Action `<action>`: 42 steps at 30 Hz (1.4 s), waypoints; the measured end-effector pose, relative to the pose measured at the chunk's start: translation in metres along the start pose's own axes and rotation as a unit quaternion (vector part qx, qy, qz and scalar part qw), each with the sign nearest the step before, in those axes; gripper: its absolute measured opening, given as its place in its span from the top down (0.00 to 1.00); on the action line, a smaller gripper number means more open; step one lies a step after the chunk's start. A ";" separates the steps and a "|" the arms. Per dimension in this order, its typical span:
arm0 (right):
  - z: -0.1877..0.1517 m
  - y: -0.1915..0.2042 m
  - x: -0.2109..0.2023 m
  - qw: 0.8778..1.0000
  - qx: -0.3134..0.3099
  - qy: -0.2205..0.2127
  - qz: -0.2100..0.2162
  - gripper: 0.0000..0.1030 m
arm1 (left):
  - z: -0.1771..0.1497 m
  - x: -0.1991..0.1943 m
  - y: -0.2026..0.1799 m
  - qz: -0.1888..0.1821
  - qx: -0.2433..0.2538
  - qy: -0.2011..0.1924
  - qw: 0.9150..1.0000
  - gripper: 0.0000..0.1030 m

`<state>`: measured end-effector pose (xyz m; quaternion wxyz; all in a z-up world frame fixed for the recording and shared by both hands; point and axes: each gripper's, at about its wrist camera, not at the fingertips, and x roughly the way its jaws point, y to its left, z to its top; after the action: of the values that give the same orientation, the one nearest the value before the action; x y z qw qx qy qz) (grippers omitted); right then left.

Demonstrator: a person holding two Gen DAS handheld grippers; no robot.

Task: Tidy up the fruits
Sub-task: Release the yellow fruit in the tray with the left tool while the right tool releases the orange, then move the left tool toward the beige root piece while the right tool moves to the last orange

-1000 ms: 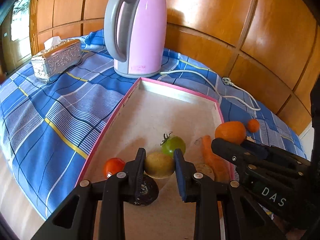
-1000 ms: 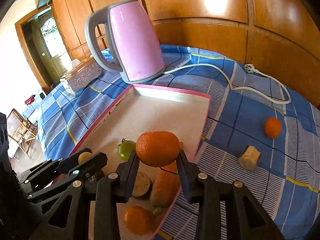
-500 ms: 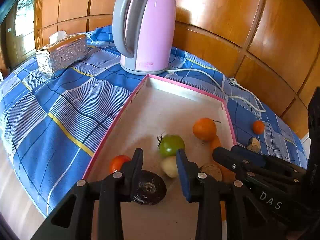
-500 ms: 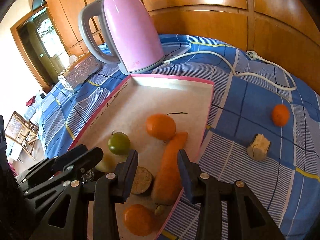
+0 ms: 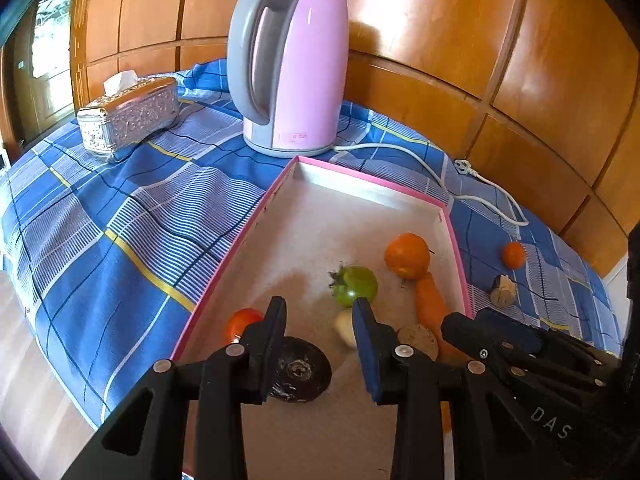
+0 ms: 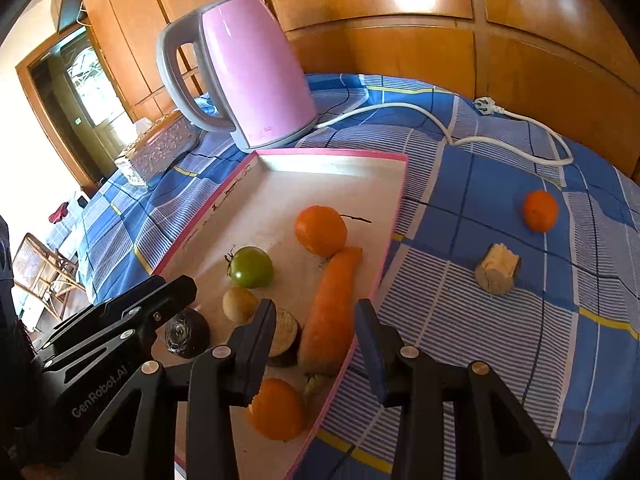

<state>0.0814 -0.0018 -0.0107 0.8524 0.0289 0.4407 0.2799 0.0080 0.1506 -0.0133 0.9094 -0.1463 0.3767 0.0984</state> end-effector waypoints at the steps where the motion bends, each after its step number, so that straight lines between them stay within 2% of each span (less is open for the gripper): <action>1: -0.001 -0.001 -0.001 1.000 0.001 -0.001 -0.001 0.60 | -0.001 -0.001 -0.002 -0.001 0.004 0.000 1.000 0.66; 22: -0.023 -0.042 -0.028 0.997 0.064 -0.020 -0.040 0.60 | -0.011 -0.017 -0.040 -0.029 0.051 -0.003 0.998 0.66; 33: -0.038 -0.094 -0.036 0.988 0.123 -0.026 -0.085 0.60 | -0.017 -0.013 -0.069 -0.051 0.089 0.007 0.995 0.66; 42: -0.044 -0.131 -0.042 0.980 0.156 -0.030 -0.117 0.60 | -0.015 -0.001 -0.106 -0.079 0.130 0.015 0.988 0.66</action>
<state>0.0874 -0.1416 -0.0457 0.8772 0.1184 0.4532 0.1054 0.0282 0.0456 -0.0022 0.9199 -0.0575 0.3870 -0.0260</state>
